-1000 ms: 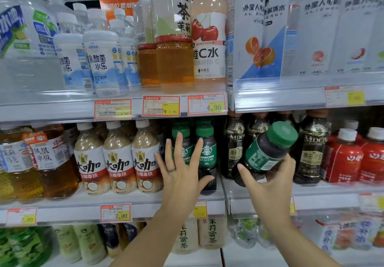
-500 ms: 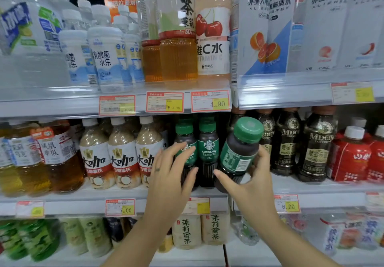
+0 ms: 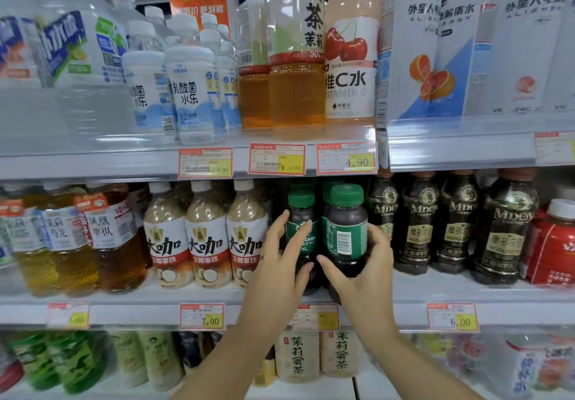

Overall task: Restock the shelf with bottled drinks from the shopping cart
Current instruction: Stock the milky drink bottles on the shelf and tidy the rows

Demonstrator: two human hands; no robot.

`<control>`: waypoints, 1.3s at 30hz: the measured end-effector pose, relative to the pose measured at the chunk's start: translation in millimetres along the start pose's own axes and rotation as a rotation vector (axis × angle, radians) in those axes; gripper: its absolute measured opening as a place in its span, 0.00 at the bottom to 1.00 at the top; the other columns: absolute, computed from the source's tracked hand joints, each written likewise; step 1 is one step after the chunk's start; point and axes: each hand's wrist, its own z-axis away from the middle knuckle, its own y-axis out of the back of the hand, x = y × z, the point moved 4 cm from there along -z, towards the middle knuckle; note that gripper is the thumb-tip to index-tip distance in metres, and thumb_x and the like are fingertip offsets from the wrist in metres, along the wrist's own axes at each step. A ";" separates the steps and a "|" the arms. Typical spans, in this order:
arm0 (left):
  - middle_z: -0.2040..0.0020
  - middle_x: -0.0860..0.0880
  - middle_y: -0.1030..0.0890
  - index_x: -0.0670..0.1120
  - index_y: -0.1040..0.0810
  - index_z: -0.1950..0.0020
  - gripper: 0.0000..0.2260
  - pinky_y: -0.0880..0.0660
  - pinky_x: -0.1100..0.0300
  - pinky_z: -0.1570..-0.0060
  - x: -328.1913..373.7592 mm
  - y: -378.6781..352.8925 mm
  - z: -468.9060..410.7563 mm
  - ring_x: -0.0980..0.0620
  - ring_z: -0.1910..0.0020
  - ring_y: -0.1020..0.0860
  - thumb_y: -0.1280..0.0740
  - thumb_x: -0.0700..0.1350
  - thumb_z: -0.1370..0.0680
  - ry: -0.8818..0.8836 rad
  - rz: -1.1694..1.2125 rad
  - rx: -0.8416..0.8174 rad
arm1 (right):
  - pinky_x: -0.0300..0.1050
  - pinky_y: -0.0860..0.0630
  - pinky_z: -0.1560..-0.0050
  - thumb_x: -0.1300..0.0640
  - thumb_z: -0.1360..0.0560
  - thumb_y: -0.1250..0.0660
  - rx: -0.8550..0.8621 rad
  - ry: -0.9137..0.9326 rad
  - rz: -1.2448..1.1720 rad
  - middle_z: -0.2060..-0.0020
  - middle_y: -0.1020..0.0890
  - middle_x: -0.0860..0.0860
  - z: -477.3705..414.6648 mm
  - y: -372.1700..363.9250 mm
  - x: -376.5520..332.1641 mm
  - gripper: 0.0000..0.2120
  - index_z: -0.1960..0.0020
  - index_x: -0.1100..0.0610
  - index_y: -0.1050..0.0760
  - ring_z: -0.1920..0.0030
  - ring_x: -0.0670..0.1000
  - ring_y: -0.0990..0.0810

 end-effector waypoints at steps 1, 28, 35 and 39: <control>0.26 0.58 0.50 0.56 0.39 0.26 0.28 0.34 0.65 0.44 -0.7 -0.6 -0.4 0.61 0.31 0.42 0.33 0.45 0.23 -0.001 0.007 0.004 | 0.33 0.33 0.47 0.52 0.38 0.23 0.011 0.001 0.012 0.46 0.29 0.38 -0.8 -1.1 0.0 0.34 0.37 0.50 0.34 0.42 0.42 0.33; 0.35 0.67 0.31 0.77 0.48 0.33 0.36 0.27 0.61 0.41 41.3 -22.6 41.2 0.66 0.37 0.29 0.30 0.56 0.30 0.311 0.865 -0.316 | 0.32 0.24 0.51 0.53 0.31 0.34 -0.431 -0.349 -0.508 0.47 0.18 0.42 7.2 45.0 -18.7 0.25 0.35 0.47 0.30 0.44 0.41 0.21; 0.45 0.61 0.40 0.74 0.59 0.31 0.38 0.23 0.58 0.58 48.4 -14.6 39.5 0.55 0.47 0.27 0.36 0.61 0.31 0.043 0.146 -0.055 | 0.25 0.27 0.57 0.59 0.31 0.27 -0.342 -0.234 -0.323 0.51 0.19 0.35 10.4 34.4 -27.3 0.23 0.41 0.42 0.30 0.50 0.35 0.22; 0.39 0.62 0.38 0.71 0.52 0.29 0.33 0.32 0.72 0.52 28.6 -6.4 29.4 0.62 0.41 0.34 0.39 0.66 0.30 0.035 0.107 -0.009 | 0.28 0.26 0.55 0.62 0.31 0.27 -0.331 -0.180 -0.314 0.49 0.18 0.38 1.8 34.5 -28.3 0.24 0.39 0.47 0.28 0.50 0.38 0.20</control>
